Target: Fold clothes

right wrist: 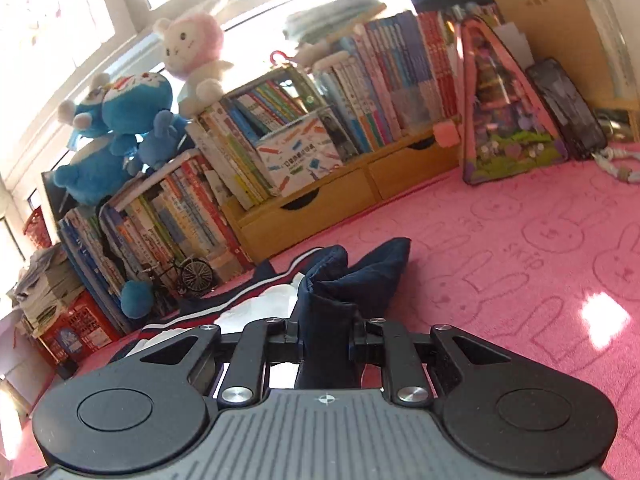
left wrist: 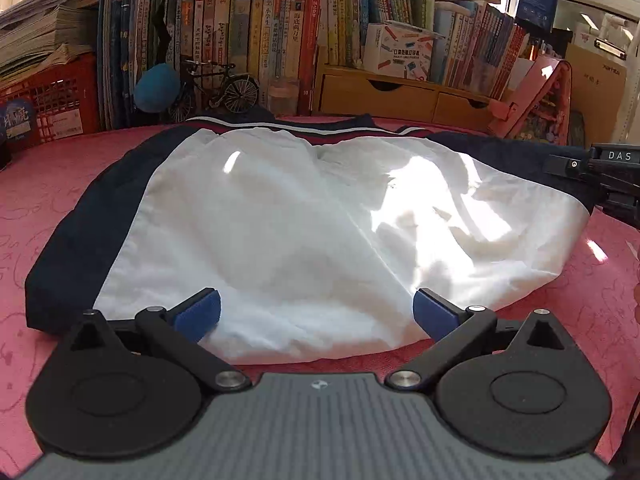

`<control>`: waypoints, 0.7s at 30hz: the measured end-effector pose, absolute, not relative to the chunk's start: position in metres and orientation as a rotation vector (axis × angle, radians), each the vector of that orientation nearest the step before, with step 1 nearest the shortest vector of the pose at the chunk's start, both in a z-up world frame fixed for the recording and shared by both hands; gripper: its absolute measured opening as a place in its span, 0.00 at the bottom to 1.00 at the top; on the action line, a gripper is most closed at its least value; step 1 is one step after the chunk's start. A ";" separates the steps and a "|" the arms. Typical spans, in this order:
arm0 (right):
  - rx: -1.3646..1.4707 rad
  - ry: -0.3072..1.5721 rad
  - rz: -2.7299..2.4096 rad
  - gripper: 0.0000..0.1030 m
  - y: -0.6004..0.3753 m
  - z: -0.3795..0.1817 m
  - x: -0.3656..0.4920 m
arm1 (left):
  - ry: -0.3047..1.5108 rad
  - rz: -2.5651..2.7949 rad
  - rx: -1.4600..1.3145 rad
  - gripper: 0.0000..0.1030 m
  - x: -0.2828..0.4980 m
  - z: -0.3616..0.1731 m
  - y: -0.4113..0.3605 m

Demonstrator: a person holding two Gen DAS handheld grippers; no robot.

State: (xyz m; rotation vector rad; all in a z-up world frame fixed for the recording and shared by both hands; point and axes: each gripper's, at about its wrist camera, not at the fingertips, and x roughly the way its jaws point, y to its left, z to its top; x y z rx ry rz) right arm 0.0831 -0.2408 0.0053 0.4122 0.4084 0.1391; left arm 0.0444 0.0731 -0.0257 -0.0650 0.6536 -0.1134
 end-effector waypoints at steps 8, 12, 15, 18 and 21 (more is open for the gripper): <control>0.030 0.314 0.570 0.13 -0.032 0.062 0.073 | 0.598 0.234 -0.082 1.00 0.002 -0.006 0.181; -0.079 0.415 0.711 0.12 0.049 0.029 0.068 | 0.614 0.297 -0.163 1.00 -0.007 -0.013 0.216; -0.145 0.510 0.730 0.12 0.086 0.000 0.066 | 0.622 0.308 -0.216 1.00 -0.011 -0.018 0.232; -0.198 0.531 0.721 0.16 0.093 -0.014 0.057 | 0.618 0.293 -0.268 1.00 -0.012 -0.019 0.240; -0.131 0.544 0.781 0.36 0.076 -0.008 0.057 | 0.598 0.261 -0.277 1.00 -0.010 -0.015 0.239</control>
